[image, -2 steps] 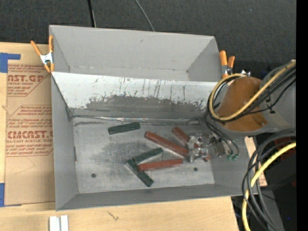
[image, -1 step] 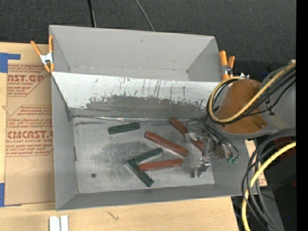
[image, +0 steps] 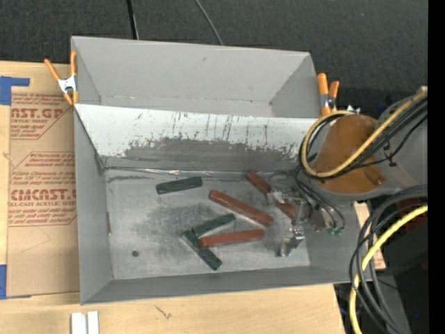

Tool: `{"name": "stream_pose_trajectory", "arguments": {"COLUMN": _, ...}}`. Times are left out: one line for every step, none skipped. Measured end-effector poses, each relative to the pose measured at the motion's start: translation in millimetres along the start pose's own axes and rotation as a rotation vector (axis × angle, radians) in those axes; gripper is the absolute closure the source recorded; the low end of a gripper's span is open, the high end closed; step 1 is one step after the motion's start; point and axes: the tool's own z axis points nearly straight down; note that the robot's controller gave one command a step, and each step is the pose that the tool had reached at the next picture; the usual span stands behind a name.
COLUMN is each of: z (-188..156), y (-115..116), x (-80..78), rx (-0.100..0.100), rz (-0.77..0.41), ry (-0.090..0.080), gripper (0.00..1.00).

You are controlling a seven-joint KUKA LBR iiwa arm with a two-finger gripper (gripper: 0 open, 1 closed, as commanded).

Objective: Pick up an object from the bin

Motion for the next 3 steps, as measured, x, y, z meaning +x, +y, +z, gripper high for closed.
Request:
{"name": "stream_pose_trajectory", "arguments": {"z": -1, "y": 84, "x": -28.6, "rx": 0.001, "rz": -0.206, "ry": 0.001, "gripper": 1.00}}
{"name": "stream_pose_trajectory", "arguments": {"z": -1, "y": 84, "x": -28.5, "rx": 0.001, "rz": -0.206, "ry": 0.000, "gripper": 1.00}}
{"name": "stream_pose_trajectory", "arguments": {"z": -181, "y": 66, "x": -38.3, "rx": 0.001, "rz": -0.193, "ry": -0.004, "gripper": 1.00}}
